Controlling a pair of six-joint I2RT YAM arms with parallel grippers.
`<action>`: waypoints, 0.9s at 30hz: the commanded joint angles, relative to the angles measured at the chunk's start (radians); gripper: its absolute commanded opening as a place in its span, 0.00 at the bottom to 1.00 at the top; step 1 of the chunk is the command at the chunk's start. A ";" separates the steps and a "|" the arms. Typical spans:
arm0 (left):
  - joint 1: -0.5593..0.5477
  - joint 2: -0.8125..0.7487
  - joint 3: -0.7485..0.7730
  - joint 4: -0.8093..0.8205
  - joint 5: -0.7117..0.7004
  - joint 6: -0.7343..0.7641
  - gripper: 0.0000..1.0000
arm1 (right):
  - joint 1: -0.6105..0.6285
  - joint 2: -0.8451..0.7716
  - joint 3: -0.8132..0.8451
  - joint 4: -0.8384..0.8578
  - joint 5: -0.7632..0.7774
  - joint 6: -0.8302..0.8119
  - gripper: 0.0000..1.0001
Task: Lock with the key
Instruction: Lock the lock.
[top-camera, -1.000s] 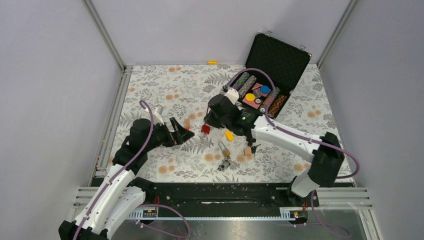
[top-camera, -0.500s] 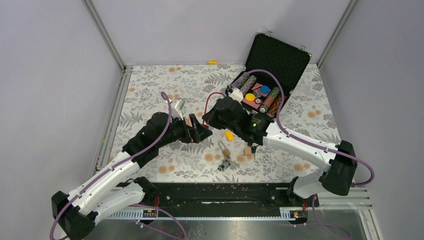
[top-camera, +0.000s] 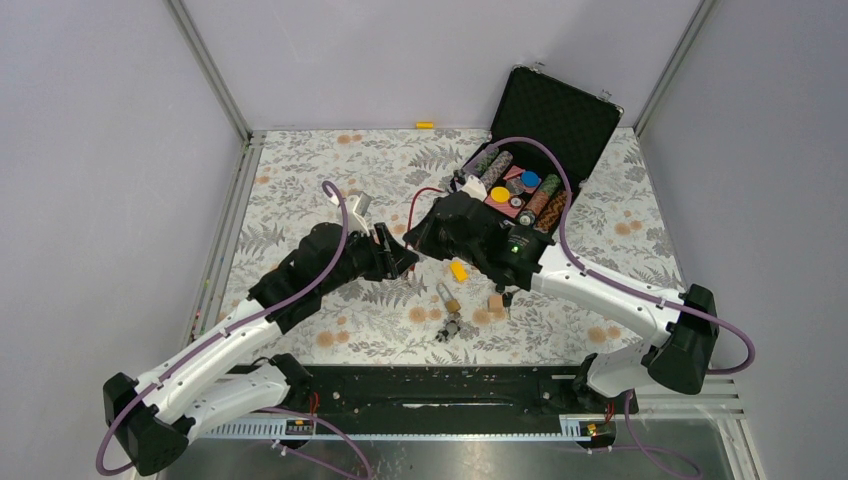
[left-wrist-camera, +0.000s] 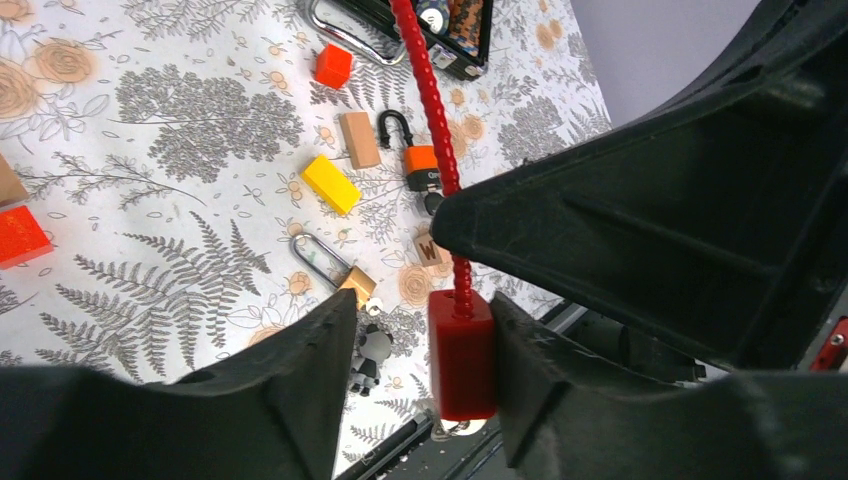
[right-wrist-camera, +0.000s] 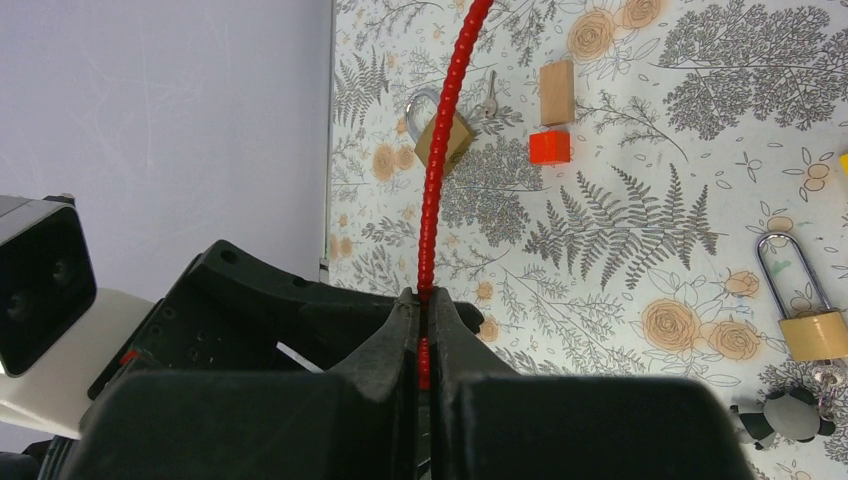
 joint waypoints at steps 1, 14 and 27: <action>-0.005 -0.017 0.029 0.041 -0.019 0.006 0.40 | 0.008 0.000 0.062 0.016 -0.028 0.004 0.00; -0.006 -0.027 0.047 0.019 -0.009 0.040 0.00 | 0.006 -0.003 0.071 -0.007 -0.009 -0.020 0.09; -0.005 -0.053 0.183 -0.078 0.067 0.228 0.00 | -0.082 -0.257 -0.145 0.131 -0.084 -0.289 0.79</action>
